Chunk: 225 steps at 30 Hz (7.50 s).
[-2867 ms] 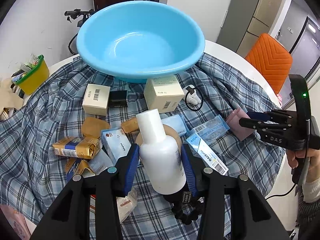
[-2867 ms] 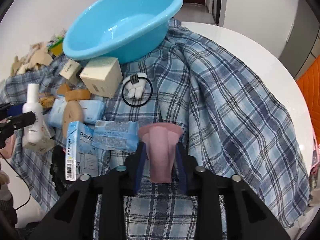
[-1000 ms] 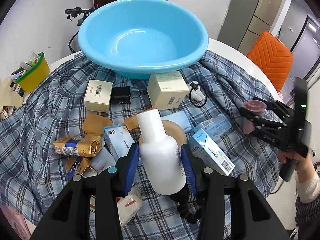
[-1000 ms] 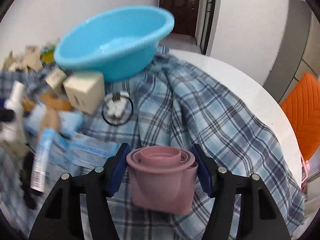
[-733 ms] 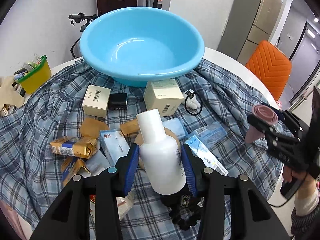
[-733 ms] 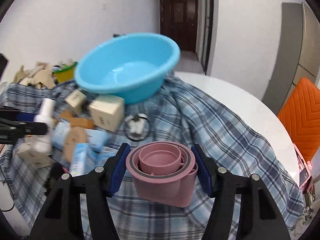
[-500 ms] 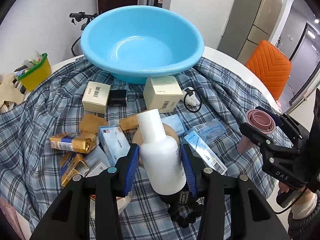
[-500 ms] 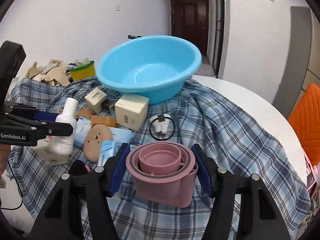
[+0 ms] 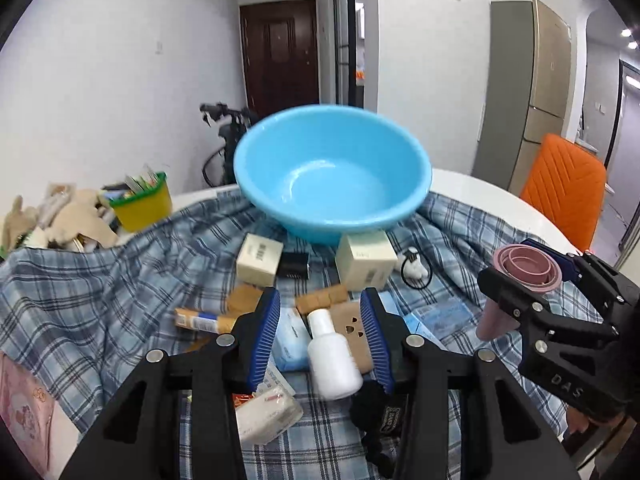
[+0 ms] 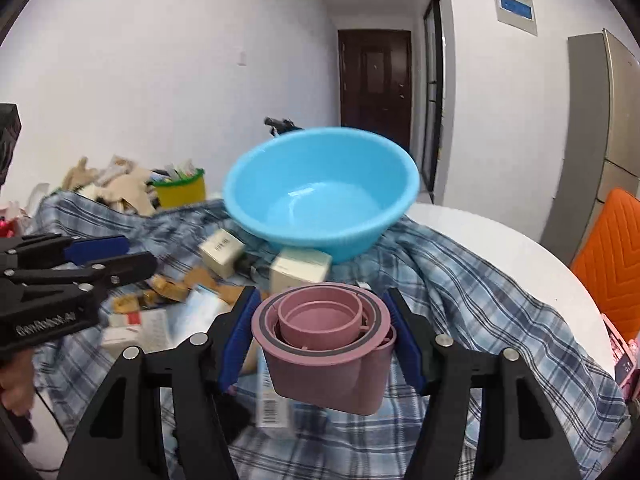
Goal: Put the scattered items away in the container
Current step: 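Carry the white bottle and pink cups toward the blue basin with both tools, then lower the white bottle into the blue basin while the right tool holds the pink cups above it, then open the left gripper to drop the bottle while the right gripper releases the pink cups into the basin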
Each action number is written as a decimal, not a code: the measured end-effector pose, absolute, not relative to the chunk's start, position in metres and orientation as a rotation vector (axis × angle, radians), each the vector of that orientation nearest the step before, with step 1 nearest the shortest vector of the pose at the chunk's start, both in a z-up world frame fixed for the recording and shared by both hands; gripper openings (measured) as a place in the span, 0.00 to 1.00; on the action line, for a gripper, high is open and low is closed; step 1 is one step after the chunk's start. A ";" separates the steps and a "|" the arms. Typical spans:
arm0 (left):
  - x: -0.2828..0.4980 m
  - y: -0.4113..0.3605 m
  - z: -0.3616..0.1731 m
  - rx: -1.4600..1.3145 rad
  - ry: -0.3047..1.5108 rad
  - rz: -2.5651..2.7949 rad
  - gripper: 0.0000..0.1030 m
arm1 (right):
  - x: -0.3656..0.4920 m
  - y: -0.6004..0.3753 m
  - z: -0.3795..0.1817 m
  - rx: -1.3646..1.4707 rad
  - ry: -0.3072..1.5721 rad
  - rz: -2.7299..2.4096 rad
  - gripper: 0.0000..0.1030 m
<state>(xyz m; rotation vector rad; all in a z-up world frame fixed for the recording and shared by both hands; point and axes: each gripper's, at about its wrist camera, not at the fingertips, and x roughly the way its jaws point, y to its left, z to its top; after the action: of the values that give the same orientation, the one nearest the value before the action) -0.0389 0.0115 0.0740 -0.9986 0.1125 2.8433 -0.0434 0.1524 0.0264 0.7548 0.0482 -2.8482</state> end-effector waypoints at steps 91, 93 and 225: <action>-0.080 -0.011 0.131 -0.551 -0.017 2.970 0.41 | -0.060 0.152 0.087 0.442 0.085 -2.989 0.59; -0.093 -0.010 0.136 -0.545 -0.034 2.962 0.41 | -0.069 0.151 0.092 0.420 0.099 -3.009 0.59; -0.394 -0.074 0.084 -1.577 -0.116 2.679 0.56 | -0.382 0.124 0.029 1.474 -0.037 -2.699 0.59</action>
<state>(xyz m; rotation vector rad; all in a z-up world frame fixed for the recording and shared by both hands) -0.3943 -0.0740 0.0837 -1.5767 -0.1157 2.6788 -0.3824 0.1237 0.0291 1.4742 -0.0368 -2.6991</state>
